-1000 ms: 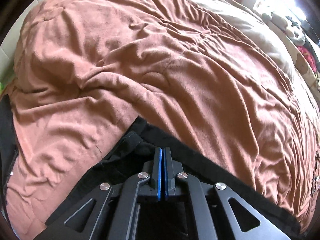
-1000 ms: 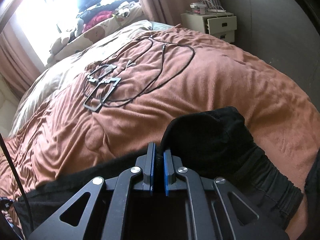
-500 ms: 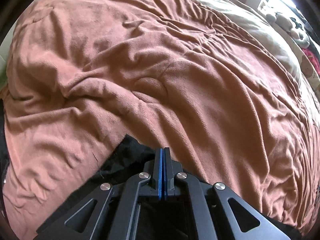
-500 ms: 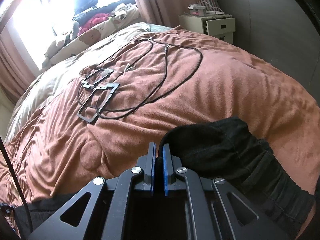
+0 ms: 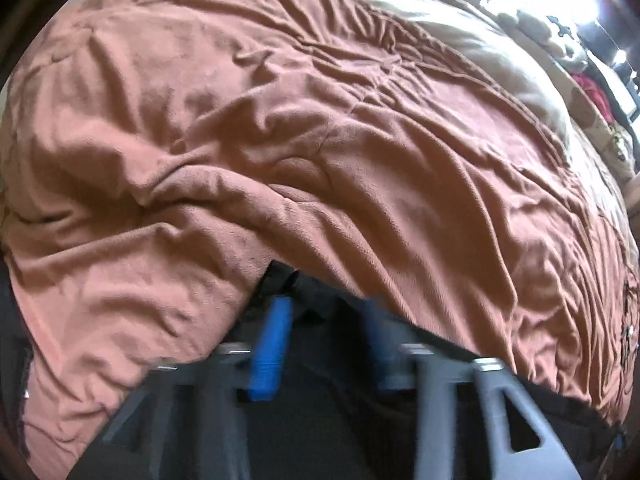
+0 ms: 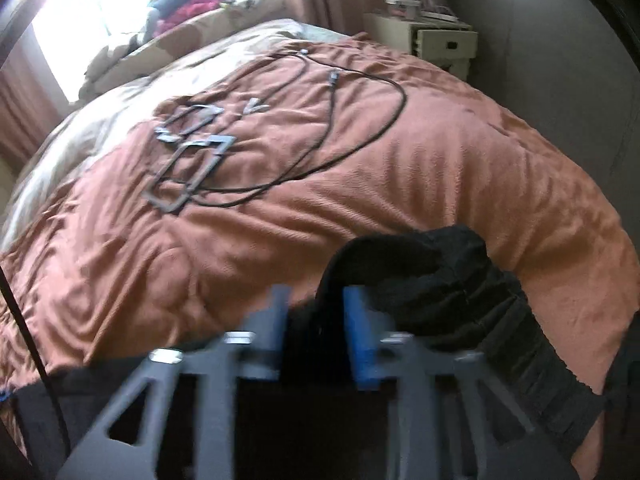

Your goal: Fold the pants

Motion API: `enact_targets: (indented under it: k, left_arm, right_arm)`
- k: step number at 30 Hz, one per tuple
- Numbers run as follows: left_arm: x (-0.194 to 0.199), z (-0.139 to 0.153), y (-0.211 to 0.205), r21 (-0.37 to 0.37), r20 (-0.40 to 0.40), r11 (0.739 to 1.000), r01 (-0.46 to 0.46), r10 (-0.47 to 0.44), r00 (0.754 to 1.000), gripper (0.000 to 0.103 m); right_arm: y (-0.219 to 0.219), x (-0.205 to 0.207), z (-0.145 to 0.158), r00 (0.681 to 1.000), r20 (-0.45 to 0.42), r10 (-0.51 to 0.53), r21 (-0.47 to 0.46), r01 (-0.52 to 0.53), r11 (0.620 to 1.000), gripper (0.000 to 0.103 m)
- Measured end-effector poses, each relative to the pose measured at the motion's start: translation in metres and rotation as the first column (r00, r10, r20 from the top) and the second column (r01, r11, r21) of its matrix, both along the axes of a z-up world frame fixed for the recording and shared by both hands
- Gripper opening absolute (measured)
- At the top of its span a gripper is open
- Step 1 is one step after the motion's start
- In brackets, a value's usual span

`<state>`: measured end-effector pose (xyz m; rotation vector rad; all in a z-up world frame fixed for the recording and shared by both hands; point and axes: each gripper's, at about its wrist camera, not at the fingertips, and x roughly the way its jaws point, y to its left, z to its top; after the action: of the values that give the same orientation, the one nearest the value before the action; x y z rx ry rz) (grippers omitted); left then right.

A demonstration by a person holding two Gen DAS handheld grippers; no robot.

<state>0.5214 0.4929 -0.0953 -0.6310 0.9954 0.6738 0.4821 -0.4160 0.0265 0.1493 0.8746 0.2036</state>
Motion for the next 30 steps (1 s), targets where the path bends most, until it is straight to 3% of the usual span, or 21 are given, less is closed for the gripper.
enact_targets:
  k: [1, 2, 8, 12, 16, 22, 30]
  left_arm:
    - [-0.008, 0.004, 0.000, 0.001, 0.016, 1.000, 0.000, 0.000, 1.000, 0.069]
    - [-0.016, 0.008, 0.000, -0.002, 0.028, 1.000, -0.002, 0.002, 1.000, 0.071]
    - [-0.083, 0.021, 0.005, -0.028, 0.065, 0.999, -0.030, 0.032, 0.997, 0.071]
    - [-0.124, 0.026, -0.003, -0.002, 0.057, 1.000, -0.022, 0.022, 0.998, 0.071]
    - [-0.154, 0.022, -0.017, -0.005, 0.048, 1.000, 0.011, -0.011, 0.999, 0.071]
    - [-0.197, 0.019, -0.037, -0.024, 0.098, 1.000, 0.019, -0.016, 0.995, 0.071]
    - [-0.228, -0.010, -0.053, -0.132, 0.161, 0.991, 0.025, -0.003, 0.987, 0.070]
  right_arm:
    - [-0.002, -0.008, 0.005, 1.000, 0.023, 0.014, 0.006, -0.014, 1.000, 0.075]
    - [-0.005, -0.015, 0.009, 0.999, 0.034, 0.027, 0.006, -0.028, 1.000, 0.075]
    - [-0.038, -0.063, 0.017, 0.995, 0.045, 0.093, 0.080, -0.097, 0.992, 0.075]
    - [-0.063, -0.094, 0.021, 0.992, 0.064, 0.112, 0.074, -0.116, 0.990, 0.075]
    - [-0.085, -0.124, 0.024, 0.989, 0.074, 0.129, 0.053, -0.133, 0.990, 0.075]
    - [-0.111, -0.167, 0.026, 0.987, 0.077, 0.138, 0.075, -0.144, 0.987, 0.075]
    - [-0.143, -0.203, 0.013, 0.988, 0.075, 0.132, 0.133, -0.141, 0.981, 0.075]
